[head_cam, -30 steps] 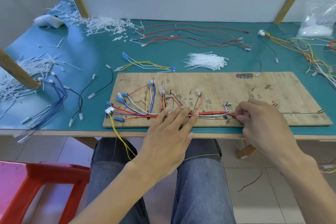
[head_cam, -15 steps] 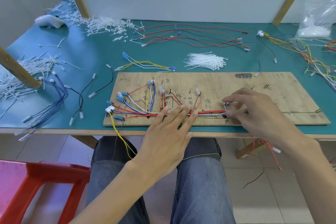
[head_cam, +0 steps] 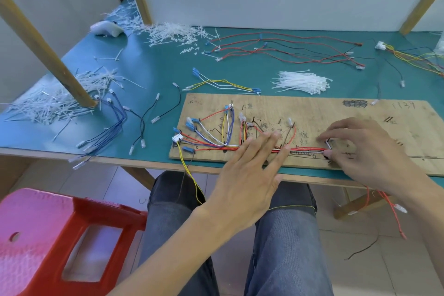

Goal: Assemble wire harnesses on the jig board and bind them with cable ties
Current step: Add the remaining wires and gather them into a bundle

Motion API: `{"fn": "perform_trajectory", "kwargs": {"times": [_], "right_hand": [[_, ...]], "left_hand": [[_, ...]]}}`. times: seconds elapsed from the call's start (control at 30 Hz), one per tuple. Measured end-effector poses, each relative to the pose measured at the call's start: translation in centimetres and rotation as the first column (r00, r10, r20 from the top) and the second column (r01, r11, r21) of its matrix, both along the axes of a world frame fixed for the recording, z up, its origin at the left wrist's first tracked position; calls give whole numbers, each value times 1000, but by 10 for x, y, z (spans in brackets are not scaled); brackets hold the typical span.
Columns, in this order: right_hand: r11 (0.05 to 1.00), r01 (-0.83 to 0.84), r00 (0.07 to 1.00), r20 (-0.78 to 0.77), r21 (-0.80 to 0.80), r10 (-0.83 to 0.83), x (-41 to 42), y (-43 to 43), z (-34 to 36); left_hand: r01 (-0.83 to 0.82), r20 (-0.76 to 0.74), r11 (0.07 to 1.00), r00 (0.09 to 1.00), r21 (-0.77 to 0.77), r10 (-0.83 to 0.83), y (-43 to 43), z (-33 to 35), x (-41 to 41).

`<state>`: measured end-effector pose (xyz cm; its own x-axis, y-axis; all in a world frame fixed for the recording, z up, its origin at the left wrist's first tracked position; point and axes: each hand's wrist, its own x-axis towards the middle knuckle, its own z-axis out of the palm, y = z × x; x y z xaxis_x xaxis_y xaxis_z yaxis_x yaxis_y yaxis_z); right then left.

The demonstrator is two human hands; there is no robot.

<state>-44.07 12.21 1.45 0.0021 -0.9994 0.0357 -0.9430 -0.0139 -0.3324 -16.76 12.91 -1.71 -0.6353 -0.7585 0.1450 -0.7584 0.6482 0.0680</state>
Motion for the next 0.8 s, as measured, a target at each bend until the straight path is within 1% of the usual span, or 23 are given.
{"fn": "perform_trajectory", "kwargs": {"times": [0.07,0.1,0.13,0.2,0.23,0.27,0.3,0.33,0.37,0.43,0.47,0.53,0.6,0.7,0.8], "right_hand": [[1000,-22,999,35,-6,22,-1,3,2],[999,-9,998,61,-32,11,-1,7,5],[996,16,996,87,-86,-8,0,11,10],[964,77,985,169,-254,-34,12,27,21],[946,107,970,240,-307,-32,25,40,27],[941,117,949,315,-317,-12,44,52,31],[951,92,929,369,-295,24,67,64,31],[969,33,907,414,-245,74,90,74,26],[987,-45,880,462,-157,113,115,82,18],[985,-165,840,529,41,118,161,87,-5],[977,-188,852,511,97,113,179,84,-18],[972,-188,894,434,143,109,206,74,-40],[973,-176,893,440,150,94,225,65,-54],[975,-184,849,521,128,92,238,53,-68],[976,-162,851,522,147,63,240,45,-73]], "left_hand": [[1,-91,999,996,-47,-5,7,11,11],[-18,-169,997,986,-73,5,11,16,21],[-58,-262,993,965,-104,28,16,19,33],[-233,-443,965,883,-123,156,26,17,68],[-343,-508,936,821,-73,262,30,14,85],[-444,-549,896,742,28,384,34,10,101],[-516,-565,843,655,151,502,36,6,112],[-542,-566,798,583,264,583,37,-2,120],[-539,-562,761,525,361,639,37,-9,124],[-494,-551,709,448,503,704,36,-19,124],[-475,-551,696,426,539,718,35,-24,123],[-453,-554,680,394,577,733,33,-31,122],[-426,-563,673,370,605,739,31,-34,123],[-416,-568,692,396,590,722,29,-33,124],[-414,-571,709,419,571,706,27,-32,125]]}}
